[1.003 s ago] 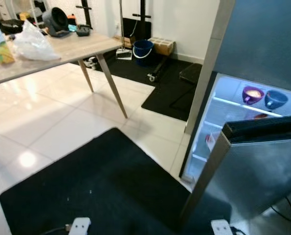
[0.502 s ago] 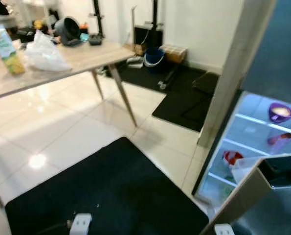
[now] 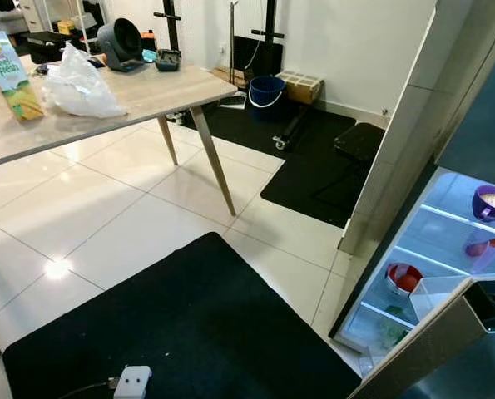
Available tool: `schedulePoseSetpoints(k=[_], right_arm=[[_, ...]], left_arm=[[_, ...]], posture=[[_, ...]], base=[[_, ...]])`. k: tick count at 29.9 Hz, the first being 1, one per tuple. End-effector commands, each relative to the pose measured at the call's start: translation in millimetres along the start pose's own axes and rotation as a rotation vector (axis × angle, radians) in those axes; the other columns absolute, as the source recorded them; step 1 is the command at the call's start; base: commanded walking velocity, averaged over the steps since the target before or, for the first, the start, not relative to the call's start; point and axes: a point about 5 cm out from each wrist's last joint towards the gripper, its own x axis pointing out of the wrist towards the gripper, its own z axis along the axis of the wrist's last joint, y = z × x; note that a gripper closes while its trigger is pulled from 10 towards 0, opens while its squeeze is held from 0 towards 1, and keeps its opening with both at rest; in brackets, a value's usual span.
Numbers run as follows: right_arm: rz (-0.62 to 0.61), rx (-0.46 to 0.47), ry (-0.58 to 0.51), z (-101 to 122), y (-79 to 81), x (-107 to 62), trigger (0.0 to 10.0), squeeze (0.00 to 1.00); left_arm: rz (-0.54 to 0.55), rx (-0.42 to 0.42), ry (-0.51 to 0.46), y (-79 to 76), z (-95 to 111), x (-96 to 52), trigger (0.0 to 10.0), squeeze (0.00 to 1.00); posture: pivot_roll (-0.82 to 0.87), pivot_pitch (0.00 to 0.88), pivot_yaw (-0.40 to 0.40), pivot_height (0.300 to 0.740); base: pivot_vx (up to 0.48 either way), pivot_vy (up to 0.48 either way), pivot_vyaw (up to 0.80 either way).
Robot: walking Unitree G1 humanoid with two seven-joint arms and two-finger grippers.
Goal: Restocking fridge
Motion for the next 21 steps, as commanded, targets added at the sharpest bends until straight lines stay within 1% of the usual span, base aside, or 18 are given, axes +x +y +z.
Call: schedulePoseSetpoints(k=[1,3,4,6,7,8,9,10,12,21], right_arm=[[-0.054,0.073,-0.013,0.1,-12.0,-0.9,10.0,0.0],[-0.103,0.153,-0.024,0.9,-21.0,-1.8,10.0,0.0],[-0.103,0.153,-0.024,0.9,-21.0,-1.8,10.0,0.0],[-0.148,0.222,-0.031,0.9,-29.8,-2.9,10.0,0.0],[-0.148,0.222,-0.031,0.9,-29.8,-2.9,10.0,0.0],[-0.176,0.269,-0.043,1.8,-35.9,-3.8,10.0,0.0],[-0.193,0.296,-0.052,2.6,-40.5,-4.6,10.0,0.0],[-0.193,0.296,-0.052,2.6,-40.5,-4.6,10.0,0.0],[-0.203,0.32,-0.069,4.7,-45.1,-5.4,10.0,0.0],[-0.22,0.35,-0.089,8.7,-47.2,-6.0,10.0,0.0]], left_arm=[[-0.016,-0.004,0.035,-3.7,-9.3,-0.9,10.0,0.0],[-0.024,-0.003,0.035,-4.3,-9.2,-0.8,10.0,0.0],[-0.024,-0.003,0.035,-4.3,-9.2,-0.8,10.0,0.0],[-0.028,-0.002,0.034,-4.5,-9.1,-0.8,10.0,0.0],[-0.028,-0.002,0.034,-4.5,-9.1,-0.8,10.0,0.0],[-0.029,-0.002,0.034,-4.5,-8.9,-0.8,10.0,0.0],[-0.031,-0.002,0.033,-4.5,-8.8,-0.8,10.0,0.0],[-0.031,-0.002,0.033,-4.5,-8.8,-0.8,10.0,0.0],[-0.033,0.0,0.033,-4.6,-8.4,-0.7,10.0,0.0],[-0.042,0.002,0.034,-6.2,-7.7,-0.1,10.0,0.0]], posture=[[0.04,0.0,-0.051,0.74],[0.04,0.0,-0.05,0.74],[0.04,0.0,-0.05,0.74],[0.03,0.0,-0.048,0.74],[0.03,0.0,-0.048,0.74],[0.03,0.0,-0.047,0.74],[0.03,0.0,-0.043,0.74],[0.03,0.0,-0.043,0.74],[0.02,0.0,-0.041,0.74],[0.02,0.0,-0.039,0.74]], base=[[0.0,0.0,0.0],[0.0,0.0,0.0],[0.0,0.0,0.0],[0.0,0.0,0.0],[0.0,0.0,0.0],[0.0,0.0,0.0],[0.0,0.0,0.0],[0.0,0.0,0.0],[0.0,0.0,-0.79],[0.0,0.0,-0.79]])
